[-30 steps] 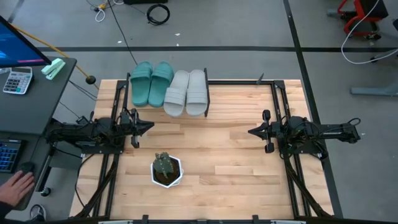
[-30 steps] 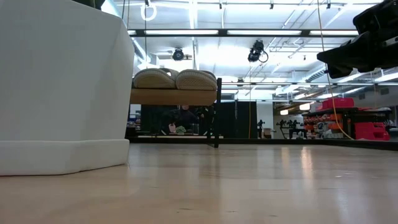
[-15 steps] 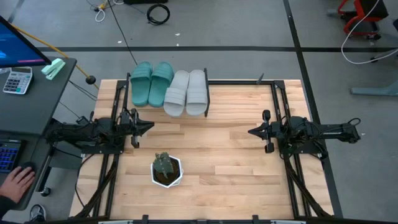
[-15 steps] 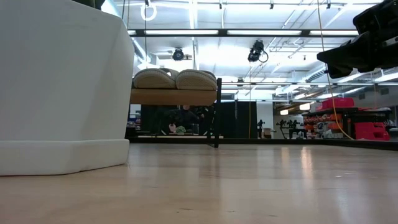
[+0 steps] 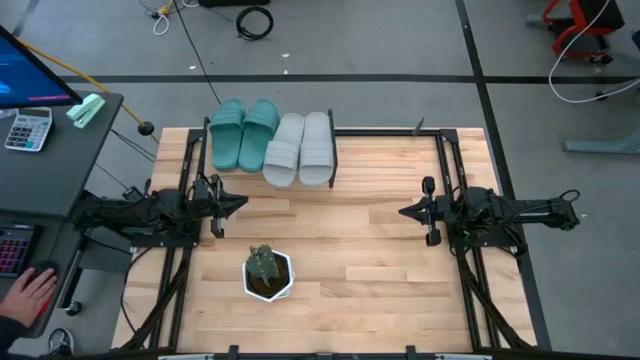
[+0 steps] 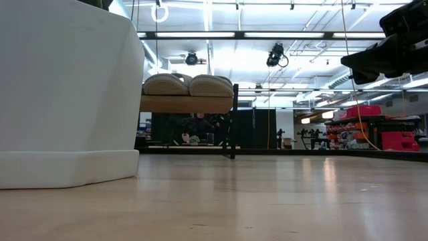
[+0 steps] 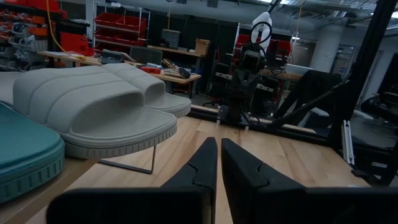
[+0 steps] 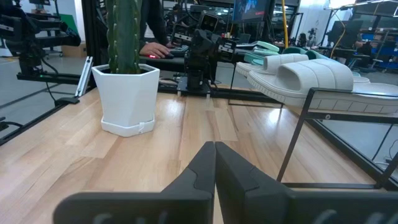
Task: Pick and place slides into the shelf
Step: Return to Home Position
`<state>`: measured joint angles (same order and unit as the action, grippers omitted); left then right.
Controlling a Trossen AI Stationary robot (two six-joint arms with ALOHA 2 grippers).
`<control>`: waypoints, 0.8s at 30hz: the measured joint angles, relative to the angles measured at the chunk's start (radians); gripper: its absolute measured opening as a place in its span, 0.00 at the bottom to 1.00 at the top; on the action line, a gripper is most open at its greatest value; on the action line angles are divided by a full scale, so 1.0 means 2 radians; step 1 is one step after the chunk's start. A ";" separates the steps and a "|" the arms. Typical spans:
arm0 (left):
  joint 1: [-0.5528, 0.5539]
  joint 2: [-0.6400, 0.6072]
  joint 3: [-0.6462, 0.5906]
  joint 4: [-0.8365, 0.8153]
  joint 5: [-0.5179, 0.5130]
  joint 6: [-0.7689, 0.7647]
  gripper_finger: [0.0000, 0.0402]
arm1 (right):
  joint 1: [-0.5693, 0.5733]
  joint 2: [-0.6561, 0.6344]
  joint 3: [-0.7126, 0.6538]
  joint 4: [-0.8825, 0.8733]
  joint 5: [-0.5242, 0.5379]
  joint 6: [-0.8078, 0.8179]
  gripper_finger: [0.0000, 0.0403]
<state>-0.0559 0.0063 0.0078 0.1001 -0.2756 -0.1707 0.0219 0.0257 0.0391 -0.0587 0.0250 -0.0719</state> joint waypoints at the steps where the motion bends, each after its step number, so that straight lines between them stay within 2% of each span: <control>1: 0.000 0.000 0.000 0.000 0.000 0.000 0.06 | 0.000 0.000 0.000 0.000 0.000 0.000 0.03; 12: 0.000 0.000 0.000 0.000 0.000 0.000 0.10 | 0.000 0.000 0.000 0.000 0.000 0.000 0.03; 24: 0.000 0.000 0.000 0.000 0.000 0.000 0.07 | 0.000 0.000 0.000 0.000 0.000 0.000 0.03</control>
<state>-0.0559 0.0063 0.0077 0.1000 -0.2756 -0.1708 0.0222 0.0257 0.0391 -0.0586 0.0250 -0.0719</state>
